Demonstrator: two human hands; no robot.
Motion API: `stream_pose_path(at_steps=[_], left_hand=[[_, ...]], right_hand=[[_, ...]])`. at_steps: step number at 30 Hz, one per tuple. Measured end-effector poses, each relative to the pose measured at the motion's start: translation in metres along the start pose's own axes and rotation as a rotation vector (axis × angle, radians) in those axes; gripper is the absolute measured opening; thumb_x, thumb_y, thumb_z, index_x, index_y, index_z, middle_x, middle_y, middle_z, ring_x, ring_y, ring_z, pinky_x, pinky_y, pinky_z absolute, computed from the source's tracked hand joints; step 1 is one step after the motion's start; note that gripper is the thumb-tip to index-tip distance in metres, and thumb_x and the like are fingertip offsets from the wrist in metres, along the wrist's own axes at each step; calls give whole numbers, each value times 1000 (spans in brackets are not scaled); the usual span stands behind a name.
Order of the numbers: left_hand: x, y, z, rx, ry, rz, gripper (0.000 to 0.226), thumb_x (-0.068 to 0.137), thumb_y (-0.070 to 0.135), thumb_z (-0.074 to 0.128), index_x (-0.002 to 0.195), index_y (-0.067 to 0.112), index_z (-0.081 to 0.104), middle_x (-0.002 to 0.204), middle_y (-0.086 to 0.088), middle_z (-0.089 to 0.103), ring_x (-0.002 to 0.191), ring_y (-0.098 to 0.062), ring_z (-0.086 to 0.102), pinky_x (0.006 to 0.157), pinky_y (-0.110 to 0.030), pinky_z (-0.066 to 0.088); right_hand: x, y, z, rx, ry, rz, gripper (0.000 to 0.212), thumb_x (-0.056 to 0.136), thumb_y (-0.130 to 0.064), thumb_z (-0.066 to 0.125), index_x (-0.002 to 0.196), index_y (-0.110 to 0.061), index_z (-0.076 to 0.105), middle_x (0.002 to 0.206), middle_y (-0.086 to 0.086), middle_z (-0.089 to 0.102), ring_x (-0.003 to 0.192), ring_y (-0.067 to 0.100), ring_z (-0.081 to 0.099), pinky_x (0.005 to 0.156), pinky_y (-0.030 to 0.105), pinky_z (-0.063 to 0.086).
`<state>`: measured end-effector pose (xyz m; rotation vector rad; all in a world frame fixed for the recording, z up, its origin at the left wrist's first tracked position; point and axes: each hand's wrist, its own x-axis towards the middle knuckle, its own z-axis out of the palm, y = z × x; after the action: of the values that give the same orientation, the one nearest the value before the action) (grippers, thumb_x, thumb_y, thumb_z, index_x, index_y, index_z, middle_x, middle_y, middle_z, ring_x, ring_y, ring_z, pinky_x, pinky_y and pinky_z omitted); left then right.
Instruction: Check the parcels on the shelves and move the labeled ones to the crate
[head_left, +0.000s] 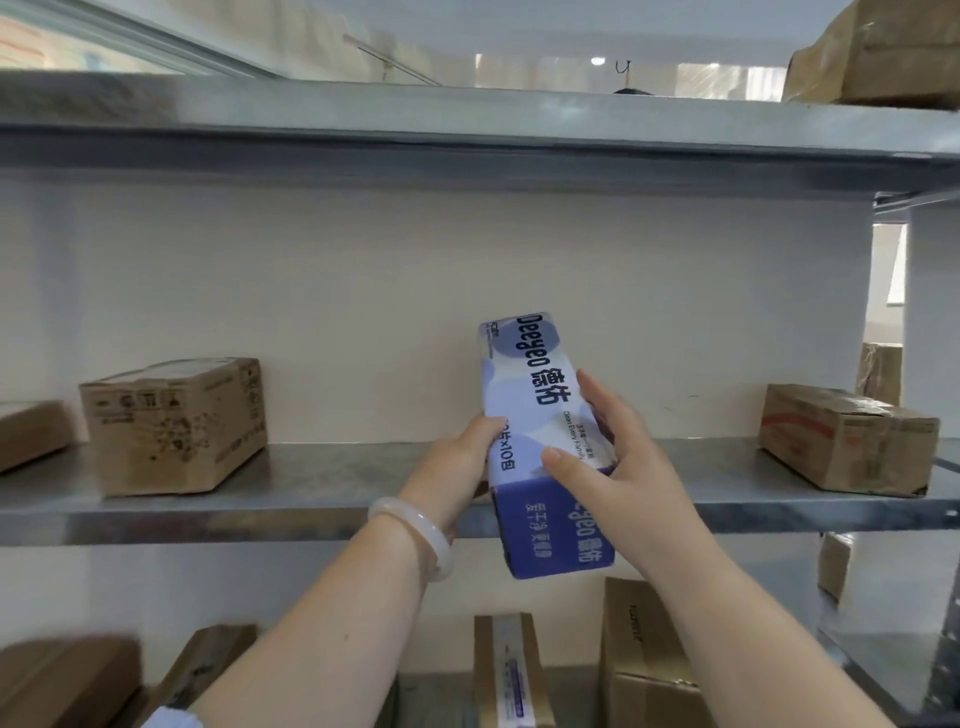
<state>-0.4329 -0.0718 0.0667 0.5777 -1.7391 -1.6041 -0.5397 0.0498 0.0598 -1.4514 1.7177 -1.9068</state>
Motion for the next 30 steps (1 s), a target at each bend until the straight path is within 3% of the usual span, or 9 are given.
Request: stream_pose_path(at_steps=[3, 6, 9, 12, 15, 20, 23, 26, 30], left_hand=[[-2, 9, -6, -33, 60, 86, 33, 101, 16, 46, 112, 47, 54, 97, 11, 75, 78, -11, 71, 62, -26, 54], [-3, 16, -10, -3, 72, 78, 38, 102, 14, 44, 129, 38, 58, 118, 3, 70, 90, -15, 69, 76, -32, 56], [-4, 15, -14, 17, 55, 50, 34, 103, 17, 43, 123, 37, 62, 121, 3, 69, 103, -14, 66, 91, -39, 55], [-4, 12, -15, 35, 47, 63, 34, 104, 18, 41, 122, 38, 61, 114, 8, 69, 106, -12, 65, 94, -45, 54], [-7, 14, -14, 38, 77, 95, 34, 106, 18, 37, 126, 33, 60, 107, 9, 69, 87, -7, 67, 76, -31, 57], [-4, 16, -27, 118, 188, 95, 26, 102, 20, 46, 118, 24, 66, 116, -3, 70, 97, -24, 69, 80, -37, 56], [0, 24, -38, 408, 201, 99, 58, 87, 58, 57, 119, 10, 66, 132, -7, 62, 118, -26, 61, 103, -46, 46], [-2, 26, -45, 326, 108, -63, 87, 62, 89, 53, 105, 16, 73, 104, -5, 75, 104, -25, 67, 101, -42, 47], [9, 6, -51, 211, 43, -118, 43, 88, 55, 61, 112, 20, 67, 90, -1, 75, 84, -16, 70, 88, -35, 54]], right_hand=[[4, -5, 5, -43, -26, -11, 67, 80, -41, 71, 137, -49, 37, 130, -20, 50, 111, 9, 60, 61, 17, 55], [8, -6, 4, 25, -46, 29, 59, 78, -45, 68, 131, -45, 42, 117, -24, 58, 100, 4, 66, 62, 18, 55], [13, 4, 2, 72, 16, 158, 35, 87, -58, 50, 118, -43, 50, 101, -15, 69, 84, 4, 71, 61, 24, 55], [16, 22, -7, 343, -25, 372, 50, 87, -73, 29, 113, -41, 57, 104, -6, 74, 94, 15, 72, 87, 40, 54], [26, 34, -15, 327, -25, 459, 65, 81, -74, 47, 130, -31, 53, 127, -7, 64, 116, 21, 61, 101, 46, 47], [21, 38, -13, 133, -34, 461, 47, 87, -45, 66, 126, -22, 54, 104, 5, 72, 89, 20, 73, 68, 32, 57], [15, 27, -11, 205, -24, 329, 43, 88, -37, 64, 127, -29, 50, 108, 0, 70, 90, 17, 72, 71, 35, 56], [21, 18, -5, 165, 6, 258, 45, 89, -36, 64, 132, -29, 51, 115, -2, 67, 96, 16, 70, 86, 39, 56], [28, 18, 1, 123, -44, 247, 46, 88, -40, 65, 132, -36, 51, 134, -5, 57, 113, 14, 61, 101, 42, 48]])
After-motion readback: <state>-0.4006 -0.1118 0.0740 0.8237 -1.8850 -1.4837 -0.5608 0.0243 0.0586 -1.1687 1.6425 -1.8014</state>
